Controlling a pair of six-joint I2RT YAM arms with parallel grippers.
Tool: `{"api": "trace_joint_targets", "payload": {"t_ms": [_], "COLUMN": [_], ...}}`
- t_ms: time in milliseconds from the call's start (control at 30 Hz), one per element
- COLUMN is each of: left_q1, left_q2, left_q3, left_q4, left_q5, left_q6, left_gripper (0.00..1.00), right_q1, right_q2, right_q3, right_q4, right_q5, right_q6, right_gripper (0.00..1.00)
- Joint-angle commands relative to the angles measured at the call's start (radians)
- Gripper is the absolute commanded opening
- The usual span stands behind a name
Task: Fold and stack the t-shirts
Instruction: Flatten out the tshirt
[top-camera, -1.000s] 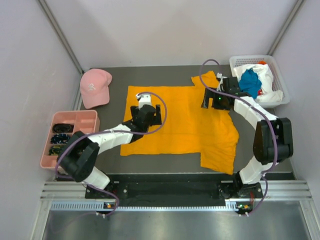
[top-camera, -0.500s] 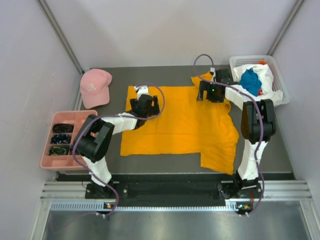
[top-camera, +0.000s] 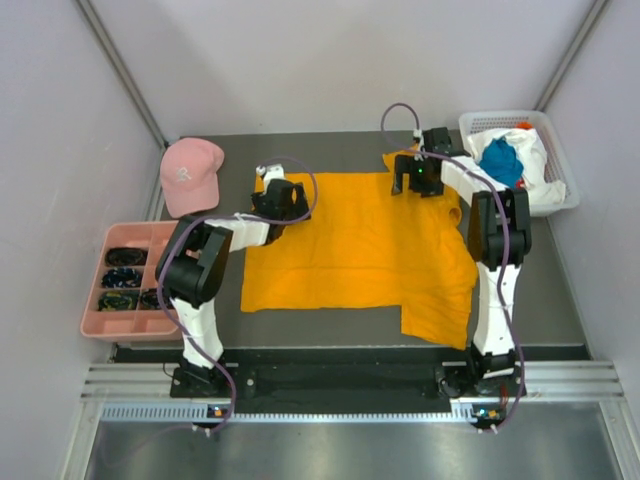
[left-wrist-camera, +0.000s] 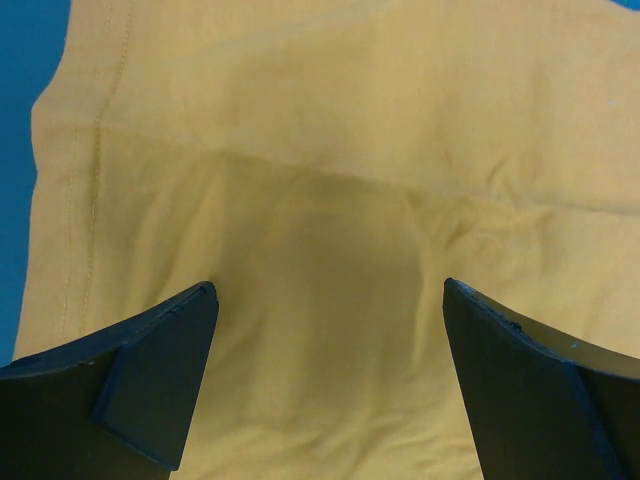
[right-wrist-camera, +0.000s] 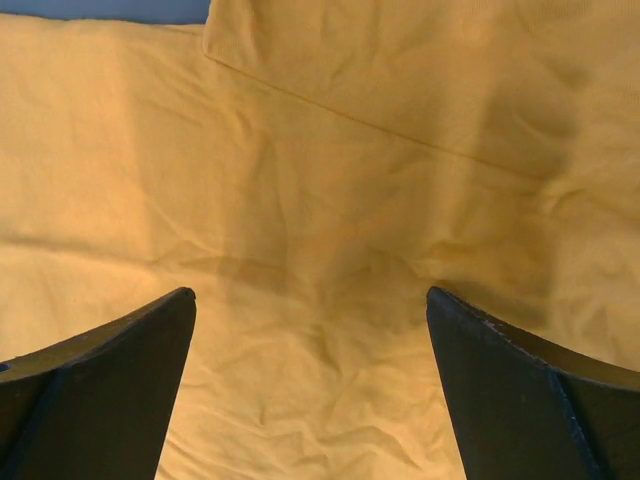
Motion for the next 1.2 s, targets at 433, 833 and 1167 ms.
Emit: {"api": "trace_joint_targets", "payload": {"t_ms": [433, 833, 1167], "left_q1": [0.099, 0.209, 0.253], "left_q2": [0.072, 0.210, 0.237], "left_q3": [0.070, 0.219, 0.259], "left_q4": [-0.069, -0.197, -0.280], "left_q5": [0.071, 0.222, 0.249], "left_q6": [-0.049, -0.118, -0.166], "left_gripper": [0.99, 0.99, 0.99], "right_q1": [0.005, 0.005, 0.005], "right_q2": [0.214, 0.202, 0.259], "right_q3": [0.347, 0.367, 0.459], "right_q4": [-0.190, -0.208, -0.254], "right_q5": [-0.074, -0.110, -0.175], "right_q6": [-0.047, -0.049, -0.049], "right_gripper": [0.99, 0.99, 0.99]}}
